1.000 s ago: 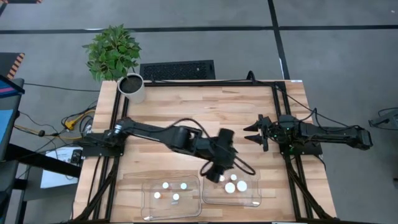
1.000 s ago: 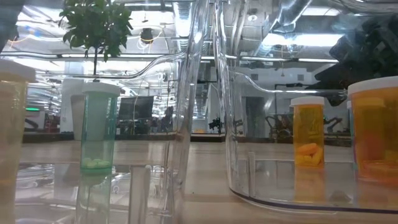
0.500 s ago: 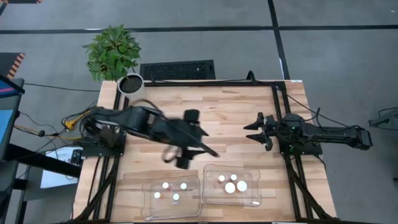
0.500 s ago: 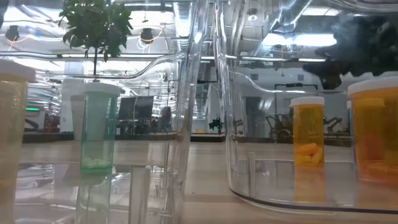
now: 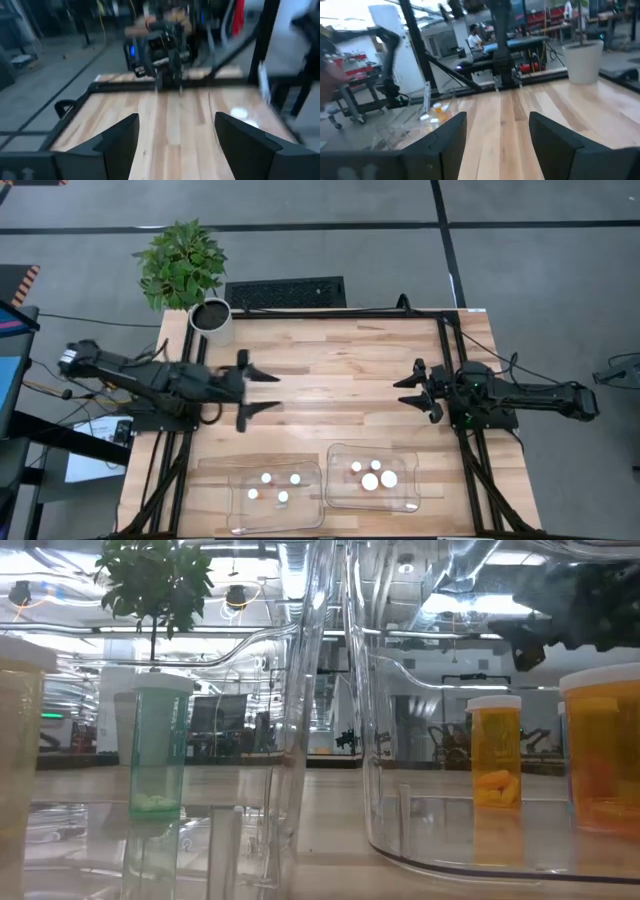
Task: Pick and place medicine bottles into bin by pill shape (circle, oval)
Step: Return to Home Position
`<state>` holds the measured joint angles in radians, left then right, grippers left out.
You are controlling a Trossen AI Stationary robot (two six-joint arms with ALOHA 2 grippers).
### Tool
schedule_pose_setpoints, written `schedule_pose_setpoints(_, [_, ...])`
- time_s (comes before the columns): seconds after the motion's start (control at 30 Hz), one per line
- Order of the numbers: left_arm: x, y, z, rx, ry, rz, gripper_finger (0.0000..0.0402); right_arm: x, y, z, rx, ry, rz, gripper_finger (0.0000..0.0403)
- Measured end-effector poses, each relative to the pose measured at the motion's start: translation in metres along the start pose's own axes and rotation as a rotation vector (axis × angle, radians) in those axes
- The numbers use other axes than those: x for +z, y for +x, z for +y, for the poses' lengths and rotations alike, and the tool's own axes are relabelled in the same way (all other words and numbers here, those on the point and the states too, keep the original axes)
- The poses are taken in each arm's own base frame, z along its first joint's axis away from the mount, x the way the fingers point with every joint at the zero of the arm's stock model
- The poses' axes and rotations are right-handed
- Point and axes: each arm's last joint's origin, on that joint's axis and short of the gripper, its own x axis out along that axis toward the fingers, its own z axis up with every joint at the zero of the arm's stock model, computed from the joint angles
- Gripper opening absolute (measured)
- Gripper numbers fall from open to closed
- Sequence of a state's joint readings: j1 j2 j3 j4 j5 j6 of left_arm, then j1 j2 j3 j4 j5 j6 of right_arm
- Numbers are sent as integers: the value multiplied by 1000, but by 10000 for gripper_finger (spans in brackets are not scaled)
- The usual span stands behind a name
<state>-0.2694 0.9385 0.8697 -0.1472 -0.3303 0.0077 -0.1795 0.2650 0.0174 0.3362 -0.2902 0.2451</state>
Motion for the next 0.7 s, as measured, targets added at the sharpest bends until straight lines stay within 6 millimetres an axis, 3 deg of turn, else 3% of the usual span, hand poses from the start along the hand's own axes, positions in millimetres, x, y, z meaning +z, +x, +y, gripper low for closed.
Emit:
schedule_pose_setpoints(0.17, [-76, -31, 12, 5, -156, -176, 253, 6, 0, 2, 16, -18, -50, 225])
schedule_pose_setpoints(0.33, [-125, -53, 21, 16, -234, -297, 253, 10, 0, 3, 24, -29, -87, 225])
schedule_pose_setpoints(0.57, [-156, -78, 29, 39, -270, -398, 253, 14, -1, 3, 24, -31, -126, 225])
schedule_pose_setpoints(0.7, [-165, -77, 29, 61, -269, -362, 253, 15, -2, 0, 21, -31, -132, 225])
